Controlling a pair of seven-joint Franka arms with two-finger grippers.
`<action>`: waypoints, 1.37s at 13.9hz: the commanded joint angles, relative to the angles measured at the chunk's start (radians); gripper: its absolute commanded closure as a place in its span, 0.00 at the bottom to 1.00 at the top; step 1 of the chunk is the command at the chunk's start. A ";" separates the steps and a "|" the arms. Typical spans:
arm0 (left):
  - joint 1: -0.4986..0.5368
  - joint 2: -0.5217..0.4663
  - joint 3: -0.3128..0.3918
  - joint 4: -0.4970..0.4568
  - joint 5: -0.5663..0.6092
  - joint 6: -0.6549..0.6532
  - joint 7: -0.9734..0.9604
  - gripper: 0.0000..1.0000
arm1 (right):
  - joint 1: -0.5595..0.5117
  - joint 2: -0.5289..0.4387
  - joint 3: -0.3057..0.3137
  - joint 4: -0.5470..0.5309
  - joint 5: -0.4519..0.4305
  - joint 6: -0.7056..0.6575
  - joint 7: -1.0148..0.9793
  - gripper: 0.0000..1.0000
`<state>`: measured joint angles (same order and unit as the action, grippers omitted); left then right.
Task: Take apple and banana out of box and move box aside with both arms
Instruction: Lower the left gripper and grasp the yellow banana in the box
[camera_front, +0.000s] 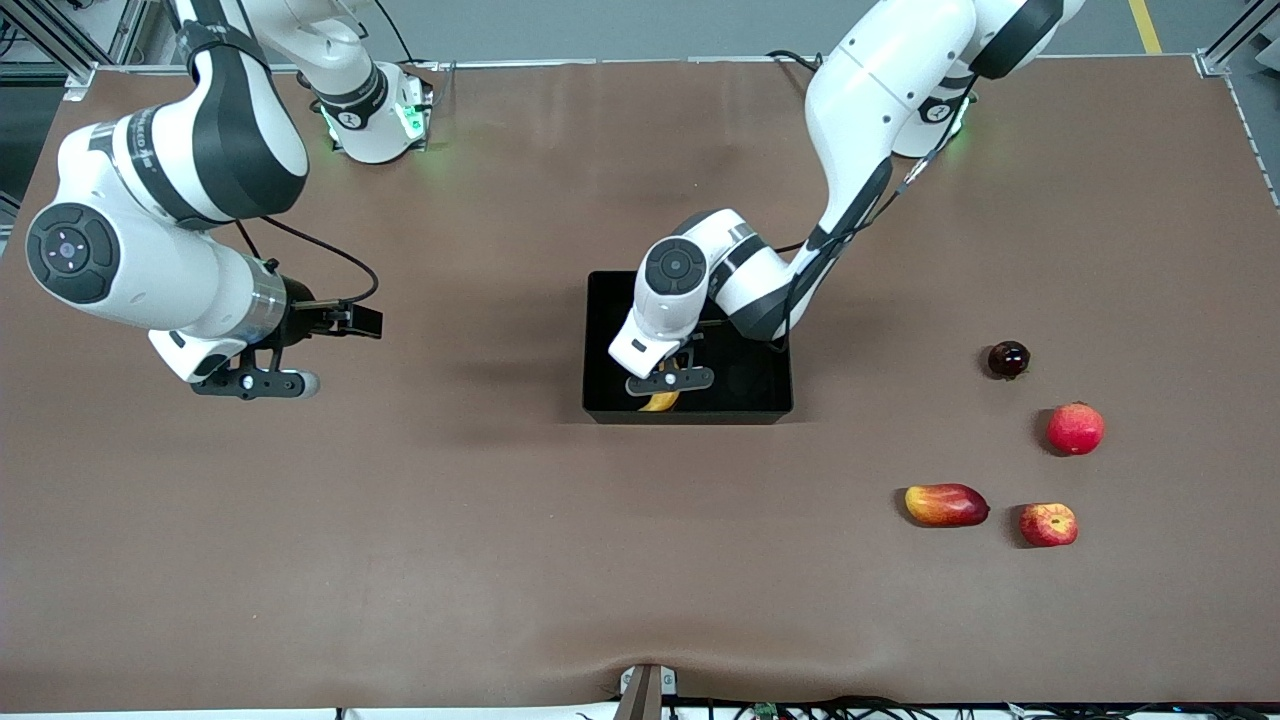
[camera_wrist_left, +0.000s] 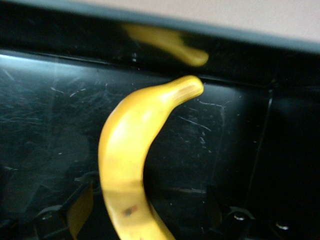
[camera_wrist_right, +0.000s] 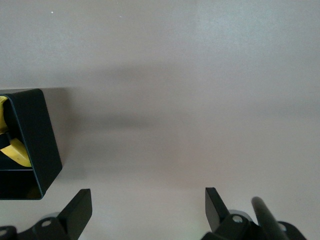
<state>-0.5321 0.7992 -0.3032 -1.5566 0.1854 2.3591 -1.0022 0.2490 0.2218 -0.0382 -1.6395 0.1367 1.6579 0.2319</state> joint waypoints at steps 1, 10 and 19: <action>-0.022 0.037 0.007 0.017 0.026 0.038 -0.019 0.00 | 0.001 -0.002 0.003 -0.006 0.004 0.006 0.013 0.00; -0.020 0.055 0.007 0.023 0.089 0.032 -0.021 1.00 | 0.000 -0.002 0.003 -0.009 0.006 0.008 0.013 0.00; 0.041 -0.141 0.007 0.125 0.089 -0.196 0.000 1.00 | 0.012 -0.002 0.004 -0.022 0.006 0.017 0.017 0.00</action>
<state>-0.5235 0.7486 -0.2963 -1.4266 0.2516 2.2366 -1.0021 0.2523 0.2218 -0.0367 -1.6477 0.1367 1.6591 0.2319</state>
